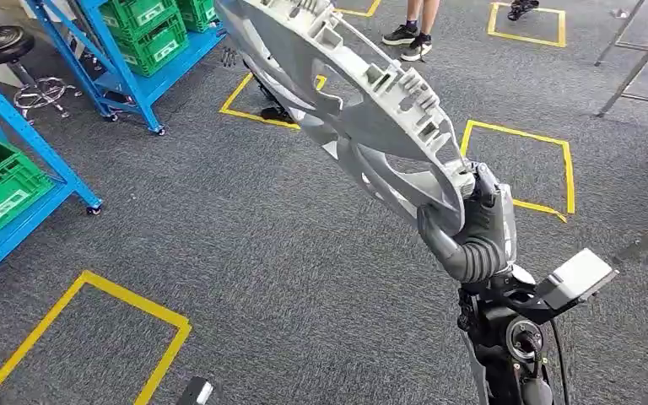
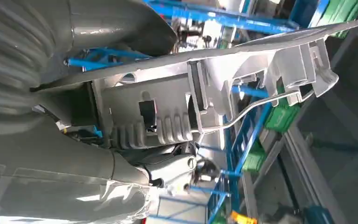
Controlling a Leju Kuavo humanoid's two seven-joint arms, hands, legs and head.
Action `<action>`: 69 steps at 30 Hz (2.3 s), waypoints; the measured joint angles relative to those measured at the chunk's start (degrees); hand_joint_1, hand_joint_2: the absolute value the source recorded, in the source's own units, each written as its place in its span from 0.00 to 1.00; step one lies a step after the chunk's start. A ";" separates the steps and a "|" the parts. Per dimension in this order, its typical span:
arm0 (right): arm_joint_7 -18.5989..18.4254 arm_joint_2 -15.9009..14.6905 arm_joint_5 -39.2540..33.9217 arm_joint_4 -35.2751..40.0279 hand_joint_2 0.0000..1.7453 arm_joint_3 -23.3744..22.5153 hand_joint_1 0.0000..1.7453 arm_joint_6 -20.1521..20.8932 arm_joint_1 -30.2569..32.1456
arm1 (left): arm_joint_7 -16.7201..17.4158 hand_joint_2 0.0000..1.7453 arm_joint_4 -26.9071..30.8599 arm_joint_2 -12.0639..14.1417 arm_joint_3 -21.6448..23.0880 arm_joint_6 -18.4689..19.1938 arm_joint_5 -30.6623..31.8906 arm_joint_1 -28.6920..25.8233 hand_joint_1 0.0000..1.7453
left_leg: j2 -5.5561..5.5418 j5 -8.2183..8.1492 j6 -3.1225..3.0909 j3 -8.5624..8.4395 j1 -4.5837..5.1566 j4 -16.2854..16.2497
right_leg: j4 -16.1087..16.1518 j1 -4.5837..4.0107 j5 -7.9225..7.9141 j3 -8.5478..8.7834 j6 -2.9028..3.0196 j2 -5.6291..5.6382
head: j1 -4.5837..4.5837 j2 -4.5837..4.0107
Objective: Take the parts from the cabinet and place them on the table.
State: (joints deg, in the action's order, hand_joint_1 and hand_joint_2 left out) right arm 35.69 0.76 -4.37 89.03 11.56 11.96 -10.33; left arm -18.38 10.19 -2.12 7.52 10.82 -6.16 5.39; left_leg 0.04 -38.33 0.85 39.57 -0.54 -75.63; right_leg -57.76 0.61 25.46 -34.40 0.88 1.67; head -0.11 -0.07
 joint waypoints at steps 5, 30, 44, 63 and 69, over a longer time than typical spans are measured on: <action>0.07 0.02 0.02 -0.50 1.00 -0.04 1.00 0.00 0.00 | 0.00 1.00 0.00 0.28 -0.02 0.00 0.00 -0.11 0.00 | -5.37 9.40 -0.87 -7.77 -0.21 17.52 | -0.14 0.20 -0.15 0.12 -0.36 3.41 | -0.02 0.00; 2.52 -0.96 2.69 -0.07 1.00 -0.59 1.00 -2.82 3.94 | -1.90 1.00 -0.26 0.20 -1.75 0.09 -1.03 -2.72 0.00 | 0.05 -0.16 -0.11 -0.85 -0.02 1.18 | -0.12 -0.15 -0.21 -0.26 0.03 -0.05 | 0.02 0.00; 2.76 -1.46 2.64 0.13 1.00 -0.92 1.00 -2.89 5.08 | -1.90 1.00 -0.35 0.44 -1.86 0.18 -0.74 -2.80 0.00 | 0.47 9.71 -2.68 -9.19 0.22 19.61 | -11.98 -0.05 5.60 -6.72 -2.73 -0.70 | -0.37 0.00; 4.00 -1.97 2.36 3.01 1.00 -2.16 1.00 -4.28 8.53 | -1.53 1.00 -0.44 0.26 -1.84 -0.20 -0.59 -2.57 0.00 | -0.16 2.32 -0.76 -0.79 0.05 2.27 | -0.98 -0.20 0.17 -0.61 0.02 2.11 | 0.09 0.00; 3.96 -1.81 2.69 3.12 1.00 -2.21 1.00 -4.31 8.75 | -1.27 1.00 -0.44 0.11 -1.81 -0.17 -0.59 -2.04 0.00 | -5.02 8.98 -1.98 -8.32 0.87 18.11 | -0.93 0.41 -0.51 -1.29 -1.33 5.97 | 0.04 0.00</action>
State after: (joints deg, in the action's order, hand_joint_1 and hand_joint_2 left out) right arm 39.65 -1.05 -1.68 92.15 9.35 7.65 -1.58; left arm -19.65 9.75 -2.01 5.70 10.64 -6.75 3.35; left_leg -4.98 -29.35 -1.13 31.25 0.33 -57.51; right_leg -58.69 1.02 24.95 -35.69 -0.45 7.64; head -0.07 -0.07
